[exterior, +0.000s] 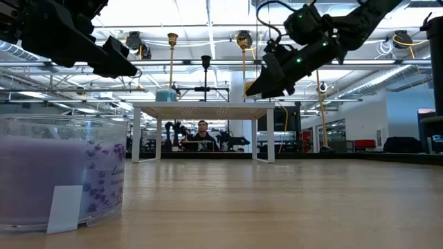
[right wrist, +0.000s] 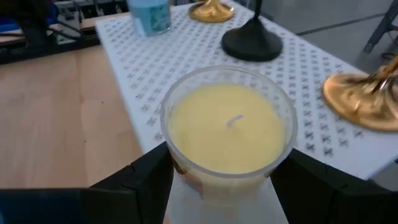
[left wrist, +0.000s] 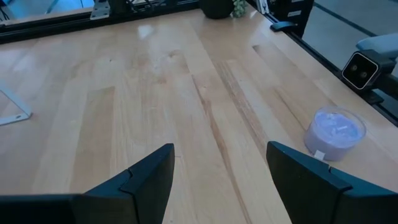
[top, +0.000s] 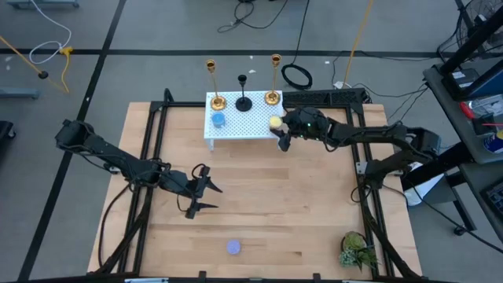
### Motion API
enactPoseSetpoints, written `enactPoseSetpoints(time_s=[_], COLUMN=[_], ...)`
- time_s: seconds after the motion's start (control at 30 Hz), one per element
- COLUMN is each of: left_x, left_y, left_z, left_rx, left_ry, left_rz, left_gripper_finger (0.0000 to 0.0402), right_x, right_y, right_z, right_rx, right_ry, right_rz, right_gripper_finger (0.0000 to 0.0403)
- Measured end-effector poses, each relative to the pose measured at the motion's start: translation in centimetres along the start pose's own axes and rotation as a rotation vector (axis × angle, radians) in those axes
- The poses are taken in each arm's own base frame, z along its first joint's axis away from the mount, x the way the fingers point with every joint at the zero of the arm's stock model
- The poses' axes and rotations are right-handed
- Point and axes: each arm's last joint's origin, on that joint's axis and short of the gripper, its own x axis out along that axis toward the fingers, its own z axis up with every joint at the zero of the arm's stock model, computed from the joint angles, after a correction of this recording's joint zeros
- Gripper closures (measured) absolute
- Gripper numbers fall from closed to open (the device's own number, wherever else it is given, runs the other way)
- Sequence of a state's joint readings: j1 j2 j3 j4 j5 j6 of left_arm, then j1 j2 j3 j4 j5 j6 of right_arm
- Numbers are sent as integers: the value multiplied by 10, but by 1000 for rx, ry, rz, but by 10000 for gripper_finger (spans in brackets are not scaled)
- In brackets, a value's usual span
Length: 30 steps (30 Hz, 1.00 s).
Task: Pick & Place candle stick holders
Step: Put the yellow scented candle on the shelf aligned with the right golden candle holder
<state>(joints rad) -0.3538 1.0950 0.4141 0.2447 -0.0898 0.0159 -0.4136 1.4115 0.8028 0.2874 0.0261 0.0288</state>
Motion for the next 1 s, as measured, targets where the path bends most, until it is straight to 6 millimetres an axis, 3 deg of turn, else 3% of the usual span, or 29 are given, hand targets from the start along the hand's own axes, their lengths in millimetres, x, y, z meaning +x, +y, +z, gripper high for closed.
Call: enactPoseSetpoints(time_s=[0.27,0.53,1.0], left_x=[0,0,0], left_y=[0,2,2], left_z=[0,0,0], left_rx=[-1,-17,-34], left_ry=[-1,4,4], left_rz=[3,14,15], left_gripper_finger=[144,144,144], right_x=[20,24,24], right_y=[-12,-12,-12], right_z=[-2,-2,-2], right_rx=[17,-14,-63], right_ry=[61,48,40], right_rz=[-33,-31,-35], right_gripper_finger=[169,161,88])
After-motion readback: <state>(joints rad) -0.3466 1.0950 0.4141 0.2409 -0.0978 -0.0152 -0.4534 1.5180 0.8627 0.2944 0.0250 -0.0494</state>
